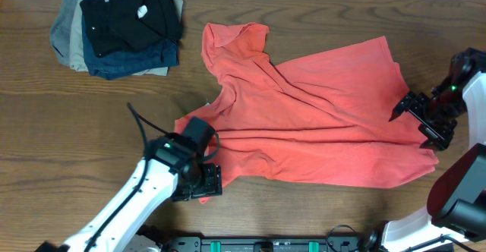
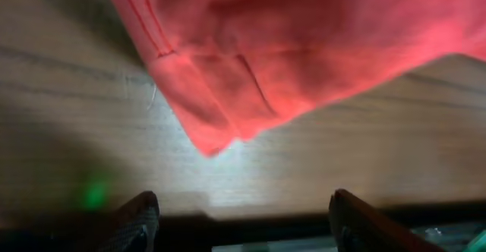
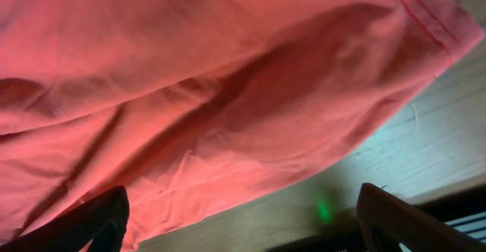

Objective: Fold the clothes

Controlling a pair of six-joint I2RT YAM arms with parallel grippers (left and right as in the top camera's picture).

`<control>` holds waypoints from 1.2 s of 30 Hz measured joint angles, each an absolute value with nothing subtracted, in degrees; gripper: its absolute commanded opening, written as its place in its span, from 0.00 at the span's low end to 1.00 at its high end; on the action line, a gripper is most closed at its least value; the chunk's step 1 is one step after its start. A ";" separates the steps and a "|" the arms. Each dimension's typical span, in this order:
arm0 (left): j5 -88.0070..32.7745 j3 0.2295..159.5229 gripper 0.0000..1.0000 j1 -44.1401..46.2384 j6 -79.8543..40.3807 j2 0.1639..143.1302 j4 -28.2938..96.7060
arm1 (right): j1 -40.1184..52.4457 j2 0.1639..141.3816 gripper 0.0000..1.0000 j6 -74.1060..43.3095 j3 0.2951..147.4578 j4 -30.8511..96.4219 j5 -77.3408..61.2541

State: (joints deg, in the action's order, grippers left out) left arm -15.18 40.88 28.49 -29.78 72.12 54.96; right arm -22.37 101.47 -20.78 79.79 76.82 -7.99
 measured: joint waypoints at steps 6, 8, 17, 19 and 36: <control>-14.79 39.66 0.73 30.13 -31.99 78.39 51.33 | -20.45 101.47 0.95 -20.73 79.79 76.62 -7.99; -14.68 39.66 0.73 30.20 -33.19 81.01 50.04 | -20.05 101.47 0.95 -20.73 79.79 76.62 -7.92; -13.19 39.77 0.56 30.22 -37.82 88.64 45.80 | -19.46 101.47 0.96 -20.71 79.79 76.62 -5.67; -13.32 39.79 0.47 30.33 -38.30 88.64 45.41 | -19.44 101.47 0.96 -20.71 79.79 76.60 -5.50; -9.85 46.37 0.06 30.33 -35.99 88.62 55.00 | -19.42 101.47 0.97 -20.53 79.79 76.01 -5.08</control>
State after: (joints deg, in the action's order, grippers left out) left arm -9.85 46.37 30.33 -35.99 88.62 55.00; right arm -19.42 101.47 -20.53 79.79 76.01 -5.08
